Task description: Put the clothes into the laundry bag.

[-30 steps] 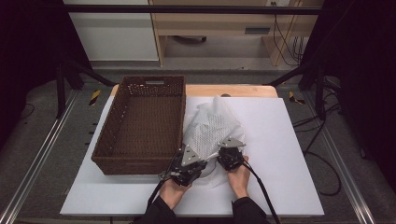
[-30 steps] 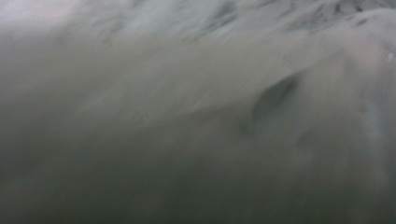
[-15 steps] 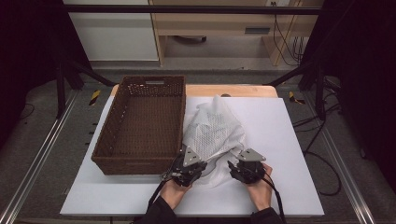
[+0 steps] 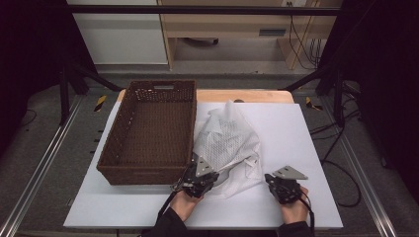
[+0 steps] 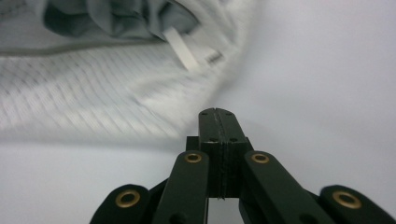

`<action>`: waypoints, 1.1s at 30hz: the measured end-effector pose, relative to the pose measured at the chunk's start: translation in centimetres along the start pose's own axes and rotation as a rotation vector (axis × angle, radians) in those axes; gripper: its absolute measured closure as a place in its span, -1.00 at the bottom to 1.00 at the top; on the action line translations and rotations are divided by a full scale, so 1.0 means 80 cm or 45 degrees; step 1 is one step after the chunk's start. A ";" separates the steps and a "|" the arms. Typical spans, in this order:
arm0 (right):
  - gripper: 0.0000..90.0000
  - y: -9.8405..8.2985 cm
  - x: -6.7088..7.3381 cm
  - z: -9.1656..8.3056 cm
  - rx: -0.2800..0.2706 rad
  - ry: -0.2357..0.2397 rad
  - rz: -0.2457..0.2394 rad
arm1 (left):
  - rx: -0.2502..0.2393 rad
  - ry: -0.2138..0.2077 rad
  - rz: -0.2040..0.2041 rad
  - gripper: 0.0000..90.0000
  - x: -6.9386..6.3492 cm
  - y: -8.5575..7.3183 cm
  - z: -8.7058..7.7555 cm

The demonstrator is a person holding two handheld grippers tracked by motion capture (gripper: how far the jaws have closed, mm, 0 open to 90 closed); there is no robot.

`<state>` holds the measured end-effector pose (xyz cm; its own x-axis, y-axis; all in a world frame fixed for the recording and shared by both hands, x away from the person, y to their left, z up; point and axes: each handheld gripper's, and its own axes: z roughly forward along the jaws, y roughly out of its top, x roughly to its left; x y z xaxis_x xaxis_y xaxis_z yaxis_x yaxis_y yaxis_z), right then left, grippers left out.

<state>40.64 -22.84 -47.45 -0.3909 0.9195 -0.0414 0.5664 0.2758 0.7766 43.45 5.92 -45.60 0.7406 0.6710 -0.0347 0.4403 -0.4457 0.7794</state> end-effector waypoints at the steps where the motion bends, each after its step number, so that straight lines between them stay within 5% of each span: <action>1: 1.00 -0.006 -0.007 -0.004 -0.001 0.003 0.016 | 0.002 -0.001 -0.002 0.94 0.000 0.000 0.001; 4: 0.81 -0.005 -0.012 -0.004 -0.054 0.076 0.046 | 0.004 0.008 0.004 0.94 -0.001 -0.001 0.002; 7: 0.61 0.010 0.007 0.012 -0.063 0.119 -0.022 | -0.003 0.003 0.005 0.94 -0.001 -0.001 0.001; 11: 0.25 0.029 0.035 0.039 -0.071 0.117 -0.071 | -0.009 0.002 0.002 0.94 0.000 -0.001 -0.001; 13: 0.18 0.034 0.044 0.054 -0.015 0.060 -0.067 | -0.011 0.003 0.003 0.94 0.000 0.000 -0.002; 15: 0.27 0.033 0.046 0.065 0.005 0.061 -0.067 | -0.014 0.006 0.005 0.94 0.000 0.000 -0.003; 18: 0.92 0.033 0.044 0.060 0.024 0.032 -0.058 | -0.010 0.004 0.000 0.94 0.001 0.000 -0.001; 22: 0.97 0.028 0.028 0.041 0.030 0.018 -0.006 | -0.008 0.008 0.005 0.94 0.000 0.000 -0.002; 27: 0.96 0.007 -0.009 -0.011 -0.047 0.019 0.087 | 0.002 0.006 0.000 0.93 0.001 -0.001 0.000; 29: 0.95 -0.008 -0.029 -0.023 -0.047 0.068 0.138 | 0.016 0.009 0.003 0.90 0.000 -0.002 0.002; 33: 0.89 -0.030 -0.037 -0.023 0.031 0.074 0.104 | 0.021 0.005 0.026 0.68 -0.006 -0.003 -0.010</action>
<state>39.11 -26.77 -48.05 -0.3836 0.9216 0.0583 0.6154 0.2081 0.7602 42.61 6.20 -45.25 0.7474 0.6642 -0.0166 0.4336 -0.4687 0.7696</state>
